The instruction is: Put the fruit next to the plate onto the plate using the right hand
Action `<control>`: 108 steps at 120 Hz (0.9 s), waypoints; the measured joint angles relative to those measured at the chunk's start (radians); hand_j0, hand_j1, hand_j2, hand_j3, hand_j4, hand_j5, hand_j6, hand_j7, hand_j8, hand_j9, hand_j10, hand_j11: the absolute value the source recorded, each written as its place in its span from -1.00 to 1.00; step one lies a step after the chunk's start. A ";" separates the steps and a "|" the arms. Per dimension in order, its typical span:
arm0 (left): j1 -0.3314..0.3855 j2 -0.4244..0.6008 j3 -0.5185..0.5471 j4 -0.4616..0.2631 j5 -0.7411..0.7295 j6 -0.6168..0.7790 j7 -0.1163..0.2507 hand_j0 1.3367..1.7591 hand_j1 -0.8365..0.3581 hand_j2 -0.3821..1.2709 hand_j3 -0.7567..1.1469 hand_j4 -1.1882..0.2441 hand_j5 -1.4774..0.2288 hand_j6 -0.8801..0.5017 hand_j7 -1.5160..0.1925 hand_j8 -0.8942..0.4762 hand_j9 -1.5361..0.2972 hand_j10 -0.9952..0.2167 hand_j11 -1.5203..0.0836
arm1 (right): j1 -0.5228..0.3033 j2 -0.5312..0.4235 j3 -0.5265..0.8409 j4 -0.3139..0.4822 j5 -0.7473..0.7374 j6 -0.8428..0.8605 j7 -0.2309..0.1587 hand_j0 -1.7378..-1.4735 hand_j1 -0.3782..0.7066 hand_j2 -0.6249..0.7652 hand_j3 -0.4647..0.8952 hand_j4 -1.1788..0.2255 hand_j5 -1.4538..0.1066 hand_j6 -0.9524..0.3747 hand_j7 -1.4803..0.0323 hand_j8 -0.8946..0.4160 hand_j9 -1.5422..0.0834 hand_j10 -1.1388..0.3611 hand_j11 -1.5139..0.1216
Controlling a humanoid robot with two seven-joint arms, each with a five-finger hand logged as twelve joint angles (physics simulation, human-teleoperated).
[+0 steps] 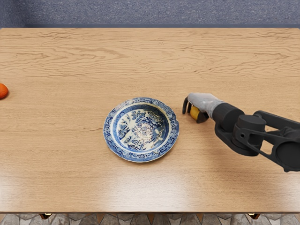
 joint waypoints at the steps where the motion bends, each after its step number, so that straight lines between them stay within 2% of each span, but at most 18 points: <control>1: 0.000 0.000 0.000 0.000 0.000 0.000 0.000 0.52 0.95 -0.53 -0.21 0.63 0.70 0.25 0.75 0.28 0.65 0.61 0.86 | 0.000 0.000 0.000 0.000 0.000 0.000 0.000 -0.32 0.24 -0.07 -0.32 -0.26 -0.07 -0.36 -0.09 -0.18 -0.07 -0.03 -0.14; 14: 0.000 0.000 0.000 0.000 0.000 0.000 0.000 0.52 0.95 -0.53 -0.21 0.63 0.70 0.25 0.75 0.28 0.65 0.61 0.86 | -0.002 0.000 0.001 0.000 0.000 0.001 0.000 -0.30 0.23 -0.04 -0.32 -0.31 -0.11 -0.37 -0.14 -0.16 -0.11 -0.01 -0.19; 30: 0.000 0.000 0.000 0.000 0.000 0.000 0.000 0.52 0.95 -0.53 -0.21 0.63 0.70 0.25 0.75 0.28 0.65 0.61 0.86 | 0.001 0.000 0.008 0.003 0.007 0.006 -0.001 -0.32 0.18 0.14 -0.32 -0.31 -0.20 -0.53 -0.19 -0.26 -0.17 -0.09 -0.24; 45: 0.000 0.000 0.000 0.001 0.000 0.000 0.000 0.52 0.95 -0.53 -0.21 0.63 0.70 0.25 0.75 0.28 0.65 0.61 0.87 | 0.007 0.003 0.019 0.006 0.011 0.008 -0.001 -0.34 0.14 0.21 -0.32 -0.30 -0.26 -0.61 -0.21 -0.31 -0.21 -0.13 -0.26; 66: 0.000 0.000 0.000 0.000 0.000 0.000 0.000 0.52 0.95 -0.53 -0.21 0.63 0.70 0.25 0.75 0.28 0.65 0.61 0.87 | 0.026 0.008 0.029 0.019 0.018 0.009 0.000 -0.36 0.15 0.36 -0.32 -0.30 -0.29 -0.61 -0.23 -0.36 -0.21 -0.17 -0.26; 83: 0.000 0.000 0.000 0.000 0.000 0.000 0.000 0.52 0.95 -0.53 -0.21 0.63 0.70 0.25 0.75 0.28 0.65 0.61 0.87 | 0.044 0.008 0.037 0.069 0.033 0.012 0.000 -0.38 0.18 0.46 -0.32 -0.30 -0.30 -0.61 -0.23 -0.38 -0.22 -0.20 -0.27; 108: 0.000 0.000 0.000 0.000 0.000 0.000 0.000 0.52 0.95 -0.53 -0.21 0.63 0.70 0.25 0.75 0.28 0.65 0.61 0.87 | 0.085 0.019 0.043 0.112 0.090 0.017 0.000 -0.38 0.20 0.50 -0.32 -0.29 -0.33 -0.61 -0.24 -0.36 -0.23 -0.19 -0.27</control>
